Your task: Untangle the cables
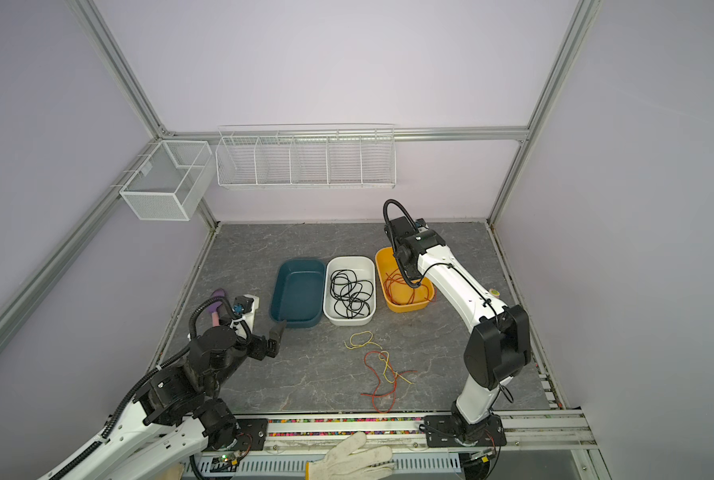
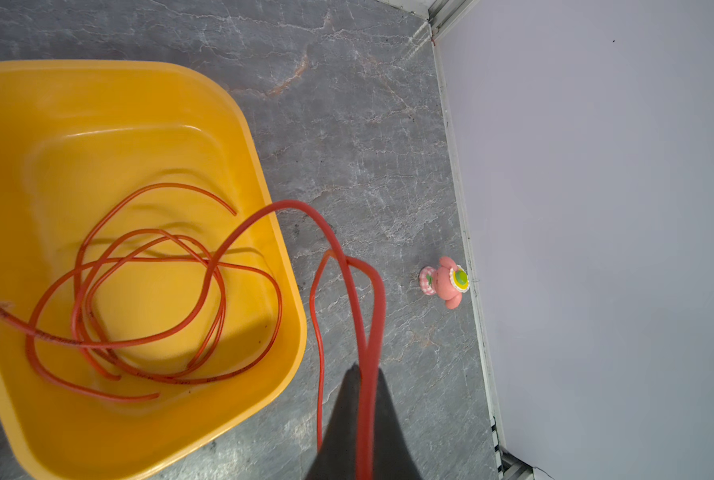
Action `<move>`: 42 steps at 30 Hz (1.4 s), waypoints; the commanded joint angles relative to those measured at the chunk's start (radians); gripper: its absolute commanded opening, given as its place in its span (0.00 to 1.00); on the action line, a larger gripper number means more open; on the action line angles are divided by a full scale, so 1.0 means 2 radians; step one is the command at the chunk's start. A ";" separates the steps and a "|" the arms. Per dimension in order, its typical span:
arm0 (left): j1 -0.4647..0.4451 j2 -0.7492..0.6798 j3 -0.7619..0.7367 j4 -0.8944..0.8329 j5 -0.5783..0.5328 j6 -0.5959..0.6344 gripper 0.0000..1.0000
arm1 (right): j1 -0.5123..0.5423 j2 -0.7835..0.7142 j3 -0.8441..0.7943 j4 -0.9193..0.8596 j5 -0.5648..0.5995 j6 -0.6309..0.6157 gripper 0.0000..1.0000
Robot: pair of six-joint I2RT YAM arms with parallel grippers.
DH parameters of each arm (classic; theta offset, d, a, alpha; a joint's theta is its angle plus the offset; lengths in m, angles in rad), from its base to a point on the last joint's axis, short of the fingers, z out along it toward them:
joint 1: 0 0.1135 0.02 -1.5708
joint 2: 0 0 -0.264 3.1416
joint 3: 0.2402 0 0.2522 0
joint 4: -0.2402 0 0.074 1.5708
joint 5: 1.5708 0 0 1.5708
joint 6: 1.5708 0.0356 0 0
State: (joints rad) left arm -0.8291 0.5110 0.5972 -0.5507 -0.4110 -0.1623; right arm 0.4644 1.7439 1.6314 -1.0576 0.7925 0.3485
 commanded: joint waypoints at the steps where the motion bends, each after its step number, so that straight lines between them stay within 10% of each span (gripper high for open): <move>1: 0.003 -0.003 -0.003 0.006 0.005 0.011 0.99 | 0.004 0.024 0.018 -0.011 0.019 -0.008 0.06; 18: 0.003 -0.027 -0.013 0.013 0.004 0.016 1.00 | 0.040 0.140 0.079 0.007 0.021 -0.014 0.06; 42: 0.003 -0.027 -0.016 0.015 0.004 0.022 0.99 | 0.014 0.184 0.049 0.038 -0.204 -0.004 0.06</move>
State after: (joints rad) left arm -0.8291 0.4664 0.5793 -0.5323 -0.4038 -0.1375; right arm 0.4995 2.0953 1.7477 -0.9817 0.4408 0.3328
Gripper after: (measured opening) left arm 0.994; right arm 0.064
